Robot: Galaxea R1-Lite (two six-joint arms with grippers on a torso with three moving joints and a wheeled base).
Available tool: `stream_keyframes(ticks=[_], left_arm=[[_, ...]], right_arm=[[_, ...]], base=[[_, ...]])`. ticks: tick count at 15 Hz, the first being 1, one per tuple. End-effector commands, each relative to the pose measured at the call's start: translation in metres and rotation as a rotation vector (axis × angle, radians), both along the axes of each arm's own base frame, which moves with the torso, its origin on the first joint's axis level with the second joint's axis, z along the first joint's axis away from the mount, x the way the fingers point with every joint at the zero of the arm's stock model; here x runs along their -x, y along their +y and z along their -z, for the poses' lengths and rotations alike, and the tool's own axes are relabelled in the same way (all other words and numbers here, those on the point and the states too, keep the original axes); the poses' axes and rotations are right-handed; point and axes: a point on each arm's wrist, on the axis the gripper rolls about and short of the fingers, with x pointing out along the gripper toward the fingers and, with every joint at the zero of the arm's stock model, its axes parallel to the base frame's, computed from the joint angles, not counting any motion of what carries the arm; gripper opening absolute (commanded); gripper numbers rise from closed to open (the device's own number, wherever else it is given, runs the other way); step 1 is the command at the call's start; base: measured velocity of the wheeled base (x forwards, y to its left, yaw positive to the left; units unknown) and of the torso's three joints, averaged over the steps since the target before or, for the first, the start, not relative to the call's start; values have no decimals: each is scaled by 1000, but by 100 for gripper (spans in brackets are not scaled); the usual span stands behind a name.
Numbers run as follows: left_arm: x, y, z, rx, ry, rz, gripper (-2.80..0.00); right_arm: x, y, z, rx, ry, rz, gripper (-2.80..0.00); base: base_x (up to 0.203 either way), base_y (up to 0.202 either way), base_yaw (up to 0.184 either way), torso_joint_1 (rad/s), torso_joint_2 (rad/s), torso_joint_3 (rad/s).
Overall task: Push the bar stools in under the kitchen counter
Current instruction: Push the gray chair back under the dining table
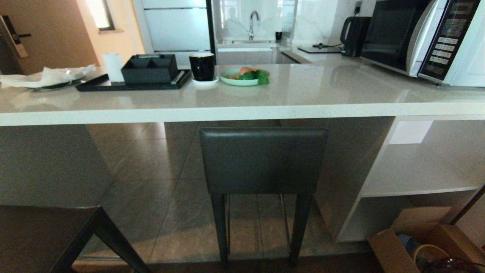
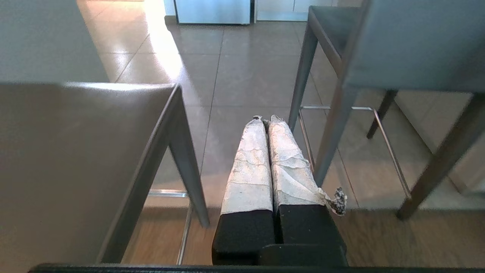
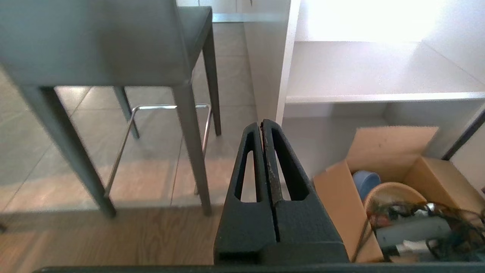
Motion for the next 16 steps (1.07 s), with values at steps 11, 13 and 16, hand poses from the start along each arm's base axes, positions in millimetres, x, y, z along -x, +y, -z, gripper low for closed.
stream_keyframes(ticks=[11,13,16], left_arm=[[0,0,0,1,1,0,-280],[0,0,0,1,1,0,-280],[0,0,0,1,1,0,-280]], right_arm=[[0,0,0,0,-1,0,-280],[0,0,0,0,-1,0,-280],[0,0,0,0,-1,0,-280]], base=[[-198,0,-1,2,2,2],[-197,0,-2,1,-2,4],[-196,0,-3,-1,2,5]])
